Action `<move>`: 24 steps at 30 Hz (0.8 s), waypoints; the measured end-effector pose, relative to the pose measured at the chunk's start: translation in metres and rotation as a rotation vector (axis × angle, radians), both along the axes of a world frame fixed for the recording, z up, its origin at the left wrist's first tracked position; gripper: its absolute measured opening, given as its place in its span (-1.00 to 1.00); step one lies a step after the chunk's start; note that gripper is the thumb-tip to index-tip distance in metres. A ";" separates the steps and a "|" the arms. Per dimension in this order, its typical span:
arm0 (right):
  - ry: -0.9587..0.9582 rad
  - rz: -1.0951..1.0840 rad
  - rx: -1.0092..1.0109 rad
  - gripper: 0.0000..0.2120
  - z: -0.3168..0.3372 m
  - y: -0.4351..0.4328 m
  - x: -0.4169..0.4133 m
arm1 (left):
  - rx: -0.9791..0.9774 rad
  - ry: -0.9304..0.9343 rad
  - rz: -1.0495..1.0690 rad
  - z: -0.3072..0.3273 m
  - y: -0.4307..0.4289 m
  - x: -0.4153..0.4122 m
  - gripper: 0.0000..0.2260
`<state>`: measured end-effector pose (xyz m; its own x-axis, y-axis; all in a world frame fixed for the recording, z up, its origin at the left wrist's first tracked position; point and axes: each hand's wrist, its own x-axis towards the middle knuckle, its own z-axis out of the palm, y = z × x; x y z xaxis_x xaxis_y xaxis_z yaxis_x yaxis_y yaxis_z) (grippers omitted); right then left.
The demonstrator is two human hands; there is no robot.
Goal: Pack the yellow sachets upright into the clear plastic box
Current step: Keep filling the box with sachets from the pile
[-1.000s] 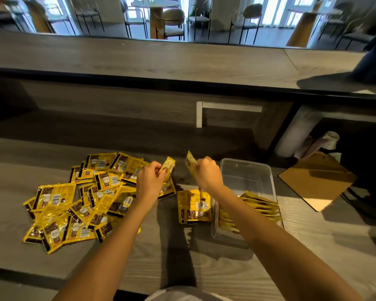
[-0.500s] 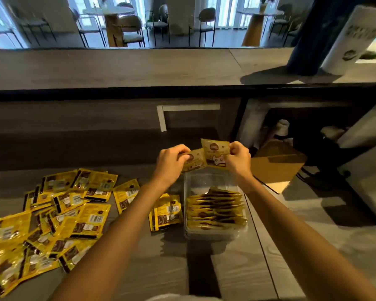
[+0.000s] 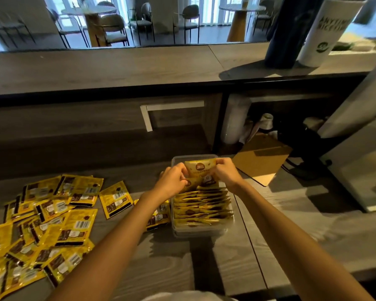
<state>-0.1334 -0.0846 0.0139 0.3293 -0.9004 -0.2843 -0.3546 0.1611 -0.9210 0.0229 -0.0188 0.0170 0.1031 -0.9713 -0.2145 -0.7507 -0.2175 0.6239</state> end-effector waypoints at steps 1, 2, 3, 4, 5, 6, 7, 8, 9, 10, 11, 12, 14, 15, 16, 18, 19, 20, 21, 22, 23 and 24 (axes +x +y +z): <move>0.038 0.012 0.018 -0.73 -0.002 0.000 0.001 | 0.016 0.028 0.028 -0.001 0.001 0.001 -0.73; 0.082 0.021 0.029 -0.69 -0.003 0.000 0.001 | 0.034 0.057 0.050 -0.001 0.002 0.003 -0.68; 0.126 0.034 0.030 -0.67 -0.005 0.000 0.001 | 0.053 0.068 0.054 -0.002 0.002 0.004 -0.65; 0.157 0.049 0.031 -0.65 -0.007 0.000 0.002 | 0.066 0.049 0.025 -0.002 0.002 0.004 -0.66; 0.182 0.067 0.027 -0.64 -0.008 0.000 0.002 | 0.082 0.014 -0.021 -0.003 0.002 0.005 -0.70; 0.205 0.084 0.019 -0.63 -0.008 0.000 0.003 | 0.092 -0.019 -0.064 -0.003 0.001 0.005 -0.76; 0.235 0.102 0.001 -0.62 -0.008 -0.001 0.003 | 0.097 -0.039 -0.089 -0.003 0.001 0.004 -0.80; 0.269 0.125 -0.022 -0.63 -0.008 -0.001 0.003 | 0.101 -0.052 -0.100 -0.004 0.001 0.003 -0.81; 0.301 0.164 -0.047 -0.67 -0.005 0.000 0.002 | 0.105 -0.062 -0.101 -0.005 0.000 0.002 -0.82; 0.325 0.216 -0.068 -0.73 -0.002 0.001 0.002 | 0.108 -0.070 -0.103 -0.007 0.000 0.001 -0.82; 0.343 0.278 -0.089 -0.77 0.002 0.003 0.001 | 0.110 -0.073 -0.111 -0.008 0.000 0.001 -0.82; 0.355 0.341 -0.114 -0.77 0.006 0.004 0.000 | 0.112 -0.071 -0.121 -0.009 -0.001 0.001 -0.82; 0.401 0.444 -0.168 -0.75 0.011 0.005 -0.001 | 0.107 -0.070 -0.144 -0.011 -0.002 0.002 -0.80; 0.442 0.476 -0.196 -0.75 0.012 0.006 -0.001 | 0.100 -0.075 -0.151 -0.011 -0.002 0.001 -0.79; 0.492 0.495 -0.223 -0.75 0.013 0.006 -0.001 | 0.093 -0.082 -0.149 -0.011 -0.003 0.001 -0.77; 0.571 0.493 -0.252 -0.74 0.012 0.004 -0.002 | 0.089 -0.093 -0.131 -0.011 -0.003 -0.001 -0.73; 0.590 0.481 -0.252 -0.74 0.011 0.004 -0.002 | 0.101 -0.097 -0.125 -0.011 -0.003 -0.001 -0.72; 0.600 0.473 -0.247 -0.74 0.010 0.004 -0.003 | 0.125 -0.098 -0.129 -0.012 -0.002 0.001 -0.72; 0.609 0.474 -0.238 -0.74 0.009 0.004 -0.002 | 0.153 -0.092 -0.142 -0.012 -0.001 0.002 -0.71; 0.619 0.479 -0.229 -0.74 0.008 0.005 -0.002 | 0.182 -0.082 -0.155 -0.012 0.000 0.003 -0.70; 0.626 0.487 -0.223 -0.74 0.007 0.005 -0.001 | 0.204 -0.077 -0.170 -0.011 0.001 0.004 -0.69; 0.634 0.497 -0.220 -0.74 0.006 0.006 -0.001 | 0.219 -0.081 -0.184 -0.010 0.001 0.004 -0.68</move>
